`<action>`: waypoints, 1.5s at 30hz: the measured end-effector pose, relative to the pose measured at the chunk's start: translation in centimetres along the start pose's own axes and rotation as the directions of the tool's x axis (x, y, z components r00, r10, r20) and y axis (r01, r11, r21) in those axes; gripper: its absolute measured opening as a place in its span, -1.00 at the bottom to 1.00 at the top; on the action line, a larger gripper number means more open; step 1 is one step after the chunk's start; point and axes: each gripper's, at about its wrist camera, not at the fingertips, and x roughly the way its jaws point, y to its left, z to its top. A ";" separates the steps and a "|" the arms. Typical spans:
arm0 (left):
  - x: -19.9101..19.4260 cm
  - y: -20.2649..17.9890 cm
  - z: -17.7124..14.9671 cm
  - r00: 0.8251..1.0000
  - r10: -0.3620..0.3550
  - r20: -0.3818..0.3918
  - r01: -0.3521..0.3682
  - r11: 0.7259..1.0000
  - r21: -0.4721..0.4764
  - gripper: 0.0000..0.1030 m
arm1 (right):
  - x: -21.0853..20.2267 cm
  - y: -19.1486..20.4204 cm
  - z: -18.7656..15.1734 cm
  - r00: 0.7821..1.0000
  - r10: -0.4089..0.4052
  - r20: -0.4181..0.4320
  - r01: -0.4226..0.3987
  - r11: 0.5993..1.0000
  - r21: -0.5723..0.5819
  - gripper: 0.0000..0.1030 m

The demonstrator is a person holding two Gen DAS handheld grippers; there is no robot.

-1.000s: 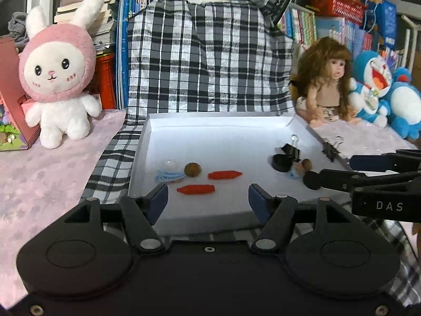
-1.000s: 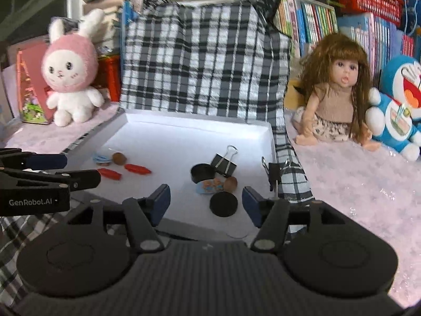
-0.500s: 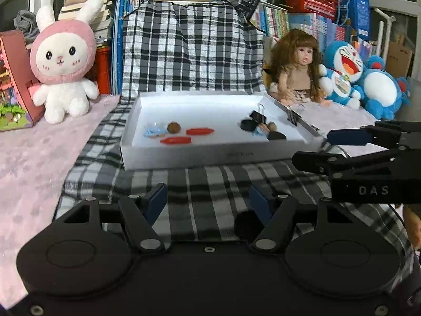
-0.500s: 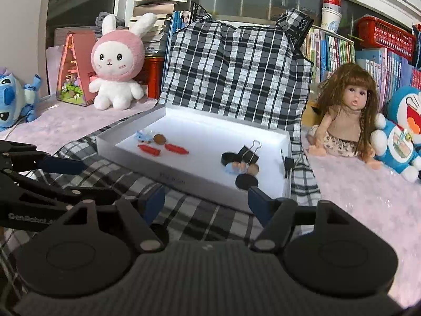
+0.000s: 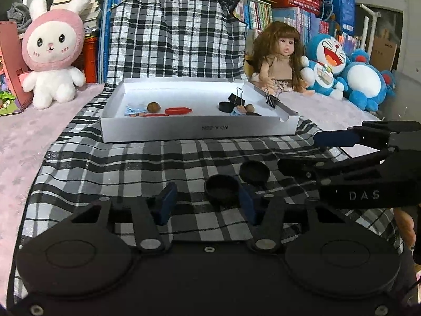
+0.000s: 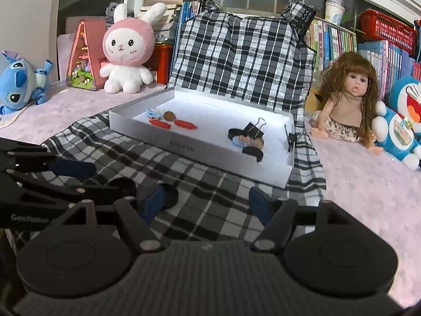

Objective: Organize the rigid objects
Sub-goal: 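Lift both grippers out of the box toward the remaining black caps, then grasp a black cap with the left gripper while the right gripper grasps another black cap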

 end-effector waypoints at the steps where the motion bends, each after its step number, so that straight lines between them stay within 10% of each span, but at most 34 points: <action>1: 0.2 -0.1 0.0 1.000 0.001 -0.002 -0.001 1.000 0.007 -0.08 | 0.1 0.0 -0.2 1.000 0.002 -0.005 -0.002 1.000 0.003 0.58; 17: 0.4 0.0 0.9 0.998 0.044 0.048 -0.044 0.999 0.010 -0.42 | 0.9 2.0 -0.8 0.997 0.062 -0.039 -0.064 0.997 -0.037 0.54; 25: 0.4 1.1 1.4 0.996 0.078 0.043 -0.077 0.997 -0.016 -0.42 | 2.0 3.3 -0.3 0.995 0.081 -0.055 -0.082 0.996 -0.025 0.19; 30: 0.5 1.5 1.3 0.996 0.085 0.038 -0.084 0.996 -0.024 -0.42 | 2.4 3.9 -0.2 0.995 0.077 -0.070 -0.077 0.997 -0.006 -0.37; 45: 0.9 3.1 3.8 0.995 0.097 0.027 -0.095 0.993 -0.063 -0.42 | 2.0 2.3 2.4 0.998 0.037 -0.044 -0.034 0.997 0.070 -0.50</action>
